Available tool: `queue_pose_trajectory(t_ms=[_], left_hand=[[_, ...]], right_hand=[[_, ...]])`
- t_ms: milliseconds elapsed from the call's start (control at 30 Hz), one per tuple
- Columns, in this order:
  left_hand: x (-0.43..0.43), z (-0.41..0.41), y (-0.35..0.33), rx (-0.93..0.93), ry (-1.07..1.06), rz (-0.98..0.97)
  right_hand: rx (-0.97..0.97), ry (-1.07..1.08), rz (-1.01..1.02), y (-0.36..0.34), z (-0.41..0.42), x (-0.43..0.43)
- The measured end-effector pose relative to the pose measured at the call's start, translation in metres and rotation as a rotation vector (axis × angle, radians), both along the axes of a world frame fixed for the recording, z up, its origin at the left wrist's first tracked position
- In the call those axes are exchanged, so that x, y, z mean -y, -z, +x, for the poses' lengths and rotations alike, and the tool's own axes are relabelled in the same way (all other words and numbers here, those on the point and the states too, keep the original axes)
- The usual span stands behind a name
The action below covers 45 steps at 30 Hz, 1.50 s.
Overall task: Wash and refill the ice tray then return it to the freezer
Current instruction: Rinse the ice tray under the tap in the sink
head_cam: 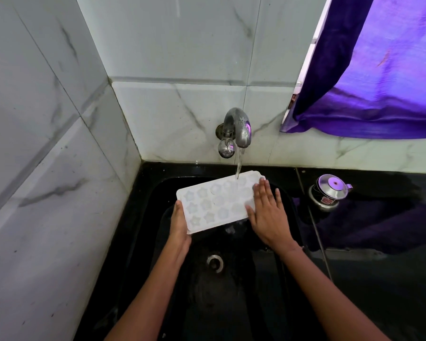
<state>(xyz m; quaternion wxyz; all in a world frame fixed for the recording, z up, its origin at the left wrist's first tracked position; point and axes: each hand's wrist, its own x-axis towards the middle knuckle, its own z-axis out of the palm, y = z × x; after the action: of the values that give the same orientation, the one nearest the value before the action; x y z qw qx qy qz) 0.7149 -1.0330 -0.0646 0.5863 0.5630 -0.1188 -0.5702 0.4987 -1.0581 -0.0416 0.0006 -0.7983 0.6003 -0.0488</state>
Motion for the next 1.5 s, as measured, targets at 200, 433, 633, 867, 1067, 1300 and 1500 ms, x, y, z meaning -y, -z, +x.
queue_pose_trajectory(t_ms=[200,433,633,867,1067,1300,1500], left_hand=[[0.001,-0.035,-0.005,-0.084,0.050,-0.016],[-0.008,-0.019,-0.006,-0.158,-0.026,-0.019],[-0.018,0.030,0.012,-0.049,-0.167,0.023],[-0.034,0.058,0.029,0.033,-0.129,0.055],[-0.033,0.039,0.031,-0.019,-0.084,0.089],[-0.023,0.011,0.035,-0.068,-0.003,0.145],[-0.017,-0.002,0.028,-0.085,0.045,0.143]], right_hand=[[0.108,-0.168,0.081,-0.005,0.082,-0.005],[-0.087,-0.582,0.051,0.005,0.087,0.003],[-0.075,-0.359,0.135,0.005,0.028,0.040],[0.658,0.062,0.176,-0.037,0.039,0.101],[0.845,0.223,0.451,-0.060,0.097,0.152],[1.112,0.108,0.654,-0.059,0.085,0.159],[1.218,0.073,0.808,-0.062,0.081,0.148]])
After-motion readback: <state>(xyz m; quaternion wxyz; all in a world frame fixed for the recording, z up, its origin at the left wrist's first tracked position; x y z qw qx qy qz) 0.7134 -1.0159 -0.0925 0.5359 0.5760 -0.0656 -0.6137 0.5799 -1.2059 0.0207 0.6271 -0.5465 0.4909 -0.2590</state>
